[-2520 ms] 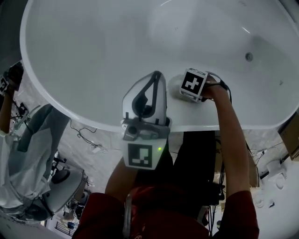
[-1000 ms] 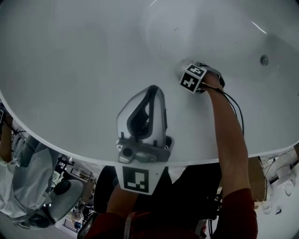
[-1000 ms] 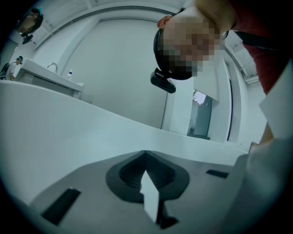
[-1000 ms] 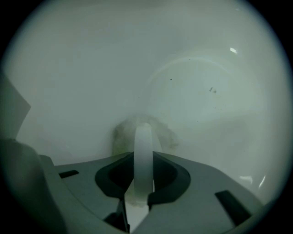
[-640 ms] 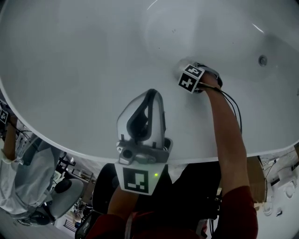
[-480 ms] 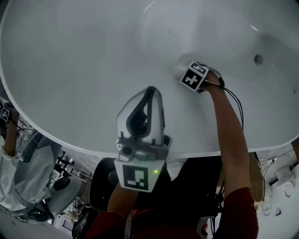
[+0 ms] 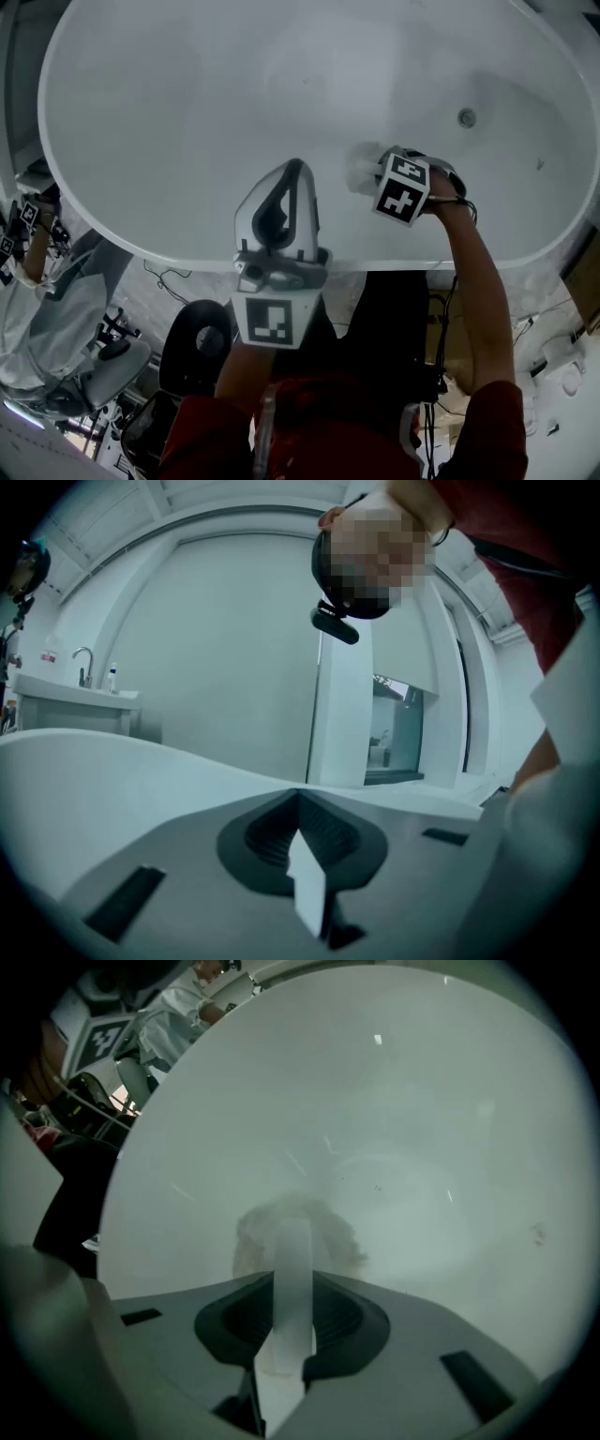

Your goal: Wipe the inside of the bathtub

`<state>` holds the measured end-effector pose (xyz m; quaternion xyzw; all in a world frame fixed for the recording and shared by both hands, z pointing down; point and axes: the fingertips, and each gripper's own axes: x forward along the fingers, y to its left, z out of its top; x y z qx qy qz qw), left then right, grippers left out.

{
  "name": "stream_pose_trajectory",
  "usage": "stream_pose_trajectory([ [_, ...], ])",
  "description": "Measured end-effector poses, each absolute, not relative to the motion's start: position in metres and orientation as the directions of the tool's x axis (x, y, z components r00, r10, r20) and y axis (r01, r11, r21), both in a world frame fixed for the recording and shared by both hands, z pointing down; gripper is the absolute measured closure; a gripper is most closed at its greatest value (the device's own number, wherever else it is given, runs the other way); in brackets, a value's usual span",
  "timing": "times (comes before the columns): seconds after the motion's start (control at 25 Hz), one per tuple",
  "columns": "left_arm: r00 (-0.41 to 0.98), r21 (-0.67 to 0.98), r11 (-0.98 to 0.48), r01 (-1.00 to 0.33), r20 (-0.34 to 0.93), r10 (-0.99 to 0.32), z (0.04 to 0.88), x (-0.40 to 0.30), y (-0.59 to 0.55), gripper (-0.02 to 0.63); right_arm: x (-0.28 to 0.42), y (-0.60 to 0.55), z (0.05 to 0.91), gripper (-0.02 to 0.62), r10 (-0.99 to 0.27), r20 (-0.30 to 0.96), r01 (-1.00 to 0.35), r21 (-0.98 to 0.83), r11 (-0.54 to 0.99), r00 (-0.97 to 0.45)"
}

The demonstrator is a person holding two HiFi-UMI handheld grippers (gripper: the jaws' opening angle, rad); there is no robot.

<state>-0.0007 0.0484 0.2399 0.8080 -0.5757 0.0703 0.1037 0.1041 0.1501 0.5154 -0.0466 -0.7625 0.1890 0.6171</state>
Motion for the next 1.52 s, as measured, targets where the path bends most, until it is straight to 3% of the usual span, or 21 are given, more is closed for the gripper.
stream_pose_trajectory([
  [0.36, 0.237, 0.041, -0.234, -0.971, 0.229, -0.944, 0.204, 0.094, 0.065, 0.592, 0.191, 0.202, 0.418, 0.505, 0.383, 0.868, -0.051, -0.418, 0.907, -0.316],
  [0.6, 0.253, 0.067, -0.244, -0.968, 0.252, -0.934, 0.197, 0.116, 0.084, 0.592, 0.188, 0.232, 0.407, 0.505, 0.452, 0.821, -0.057, -0.500, 0.864, -0.349],
  [0.84, 0.264, 0.119, -0.240, -0.963, 0.259, -0.929, 0.220, 0.068, 0.069, 0.592, 0.149, 0.229, 0.444, 0.505, 0.490, 0.828, -0.084, -0.528, 0.845, -0.273],
  [1.52, 0.304, 0.116, -0.283, -0.952, 0.251, -0.919, 0.285, 0.071, 0.063, 0.592, 0.157, 0.225, 0.543, 0.505, 0.484, 0.859, -0.119, -0.505, 0.855, -0.169],
])
